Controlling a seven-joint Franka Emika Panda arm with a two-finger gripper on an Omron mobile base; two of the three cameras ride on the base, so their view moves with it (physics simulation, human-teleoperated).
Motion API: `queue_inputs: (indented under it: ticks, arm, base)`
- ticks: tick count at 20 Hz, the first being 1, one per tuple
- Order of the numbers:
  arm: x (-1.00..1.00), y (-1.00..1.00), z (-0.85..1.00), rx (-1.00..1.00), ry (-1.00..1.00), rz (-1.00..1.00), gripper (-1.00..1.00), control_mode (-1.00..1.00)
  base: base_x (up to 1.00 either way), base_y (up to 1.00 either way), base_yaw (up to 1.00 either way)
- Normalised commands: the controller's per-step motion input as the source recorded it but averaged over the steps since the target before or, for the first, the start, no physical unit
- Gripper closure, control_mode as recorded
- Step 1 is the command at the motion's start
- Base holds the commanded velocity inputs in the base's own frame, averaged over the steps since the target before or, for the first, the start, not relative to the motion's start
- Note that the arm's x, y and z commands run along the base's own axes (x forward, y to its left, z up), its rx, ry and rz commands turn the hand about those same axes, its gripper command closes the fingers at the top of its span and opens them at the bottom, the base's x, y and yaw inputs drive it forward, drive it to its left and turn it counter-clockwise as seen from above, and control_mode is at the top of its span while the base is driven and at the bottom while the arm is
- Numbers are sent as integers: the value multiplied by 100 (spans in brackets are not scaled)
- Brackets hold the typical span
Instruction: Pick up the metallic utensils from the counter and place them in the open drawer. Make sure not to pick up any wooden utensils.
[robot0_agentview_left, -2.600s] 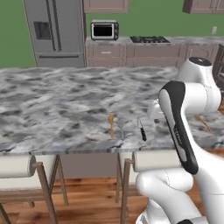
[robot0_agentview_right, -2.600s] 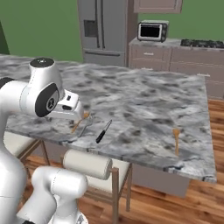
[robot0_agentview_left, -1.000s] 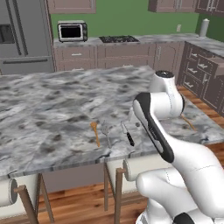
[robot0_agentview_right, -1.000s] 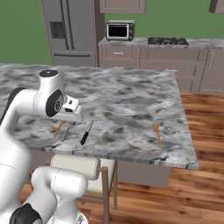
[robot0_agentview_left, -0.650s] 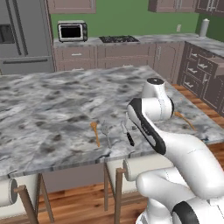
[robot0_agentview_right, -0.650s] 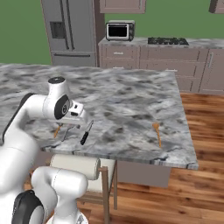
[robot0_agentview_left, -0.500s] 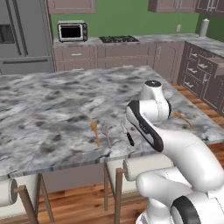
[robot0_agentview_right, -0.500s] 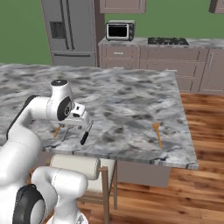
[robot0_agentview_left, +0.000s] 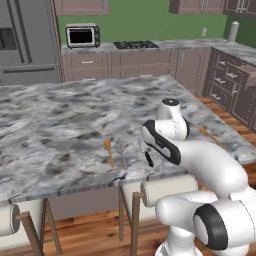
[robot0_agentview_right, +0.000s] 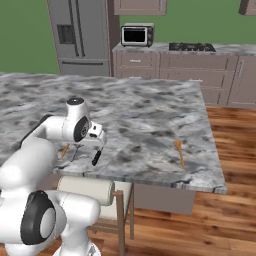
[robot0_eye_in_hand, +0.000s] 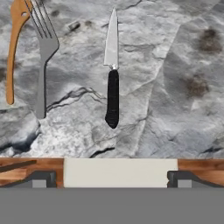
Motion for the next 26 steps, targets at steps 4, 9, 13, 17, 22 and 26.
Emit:
queue_inputs:
  ticks: [4, 9, 13, 17, 22, 26]
  arm:
    - [40, 0, -25, 0, 0, 0, -100, -100]
    - [33, 0, -38, 0, 0, 0, -100, -100]
    - [27, 0, -44, 0, 0, 0, -100, -100]
    - [11, 0, -33, 0, 0, 0, -100, -100]
    - [8, 0, -36, 0, 0, 0, -100, -100]
    - [8, 0, -43, 0, 0, 0, -100, -100]
  base:
    - [0, 0, 0]
    - [0, 0, 0]
    - [0, 0, 0]
    - [0, 0, 0]
    - [0, 0, 0]
    - [0, 0, 0]
